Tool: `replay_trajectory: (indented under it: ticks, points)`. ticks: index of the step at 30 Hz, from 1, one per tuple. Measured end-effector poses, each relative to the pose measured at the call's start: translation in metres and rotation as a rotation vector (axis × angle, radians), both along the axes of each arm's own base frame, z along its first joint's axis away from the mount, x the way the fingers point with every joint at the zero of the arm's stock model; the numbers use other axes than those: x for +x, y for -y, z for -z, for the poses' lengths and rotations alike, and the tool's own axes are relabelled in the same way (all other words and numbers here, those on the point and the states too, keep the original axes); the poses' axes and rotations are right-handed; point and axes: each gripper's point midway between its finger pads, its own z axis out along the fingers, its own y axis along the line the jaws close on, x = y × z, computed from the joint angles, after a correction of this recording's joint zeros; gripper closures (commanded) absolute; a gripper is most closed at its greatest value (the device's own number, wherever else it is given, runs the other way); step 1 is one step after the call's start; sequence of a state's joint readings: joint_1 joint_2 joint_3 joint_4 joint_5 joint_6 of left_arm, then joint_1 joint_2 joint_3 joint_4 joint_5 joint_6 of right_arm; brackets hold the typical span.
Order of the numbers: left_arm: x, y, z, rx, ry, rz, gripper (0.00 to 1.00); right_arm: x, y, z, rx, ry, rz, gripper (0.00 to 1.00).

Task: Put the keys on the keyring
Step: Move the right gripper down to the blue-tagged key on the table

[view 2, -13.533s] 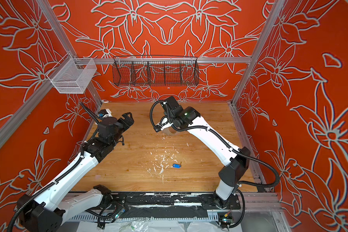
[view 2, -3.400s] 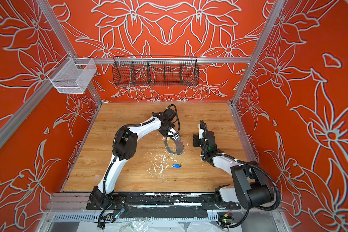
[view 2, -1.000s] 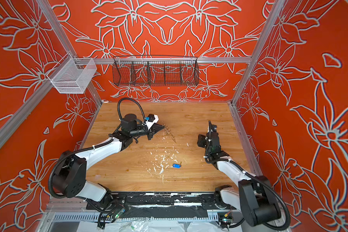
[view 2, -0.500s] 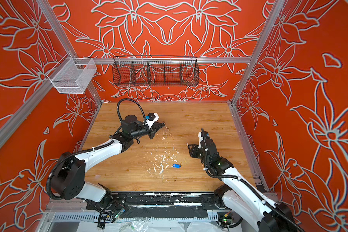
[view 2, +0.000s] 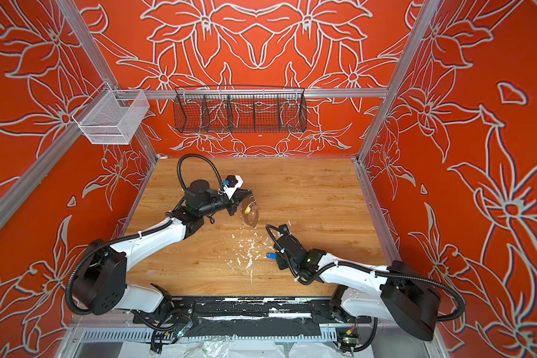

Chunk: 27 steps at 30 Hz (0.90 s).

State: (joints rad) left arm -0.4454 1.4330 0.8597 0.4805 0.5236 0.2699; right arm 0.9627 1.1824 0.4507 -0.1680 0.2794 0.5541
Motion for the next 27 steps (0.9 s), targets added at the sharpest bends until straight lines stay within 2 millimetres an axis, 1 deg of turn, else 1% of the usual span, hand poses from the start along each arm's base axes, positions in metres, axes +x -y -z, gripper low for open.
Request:
replay_trajectory:
  ticks: [2,4,11,16,18,20,23,27]
  points:
    - [0.001,-0.001,0.0,0.002,0.002,-0.005,1.0,-0.003,-0.001,0.0,-0.029,0.012,-0.002,0.7]
    - [0.001,-0.001,0.0,0.003,0.003,-0.007,1.0,-0.004,-0.003,-0.005,-0.036,0.034,-0.001,0.7]
    - [0.001,-0.001,0.0,0.003,0.003,-0.01,1.0,0.001,-0.009,-0.02,-0.073,0.084,0.031,0.71]
    - [0.003,-0.002,0.0,0.005,0.003,-0.022,1.0,0.009,-0.022,-0.031,-0.105,0.091,0.072,0.73]
    - [0.004,-0.003,0.0,0.006,0.004,-0.03,1.0,0.009,-0.027,-0.028,-0.126,0.084,0.08,0.74]
    - [0.005,-0.003,0.0,0.006,0.005,-0.033,1.0,0.007,-0.029,-0.021,-0.155,0.069,0.082,0.75]
    - [0.005,-0.004,0.0,0.007,0.005,-0.036,1.0,0.002,-0.031,-0.011,-0.208,0.046,0.086,0.78]
    - [0.006,-0.004,0.0,0.008,0.005,-0.04,1.0,0.001,-0.031,-0.005,-0.252,0.034,0.102,0.81]
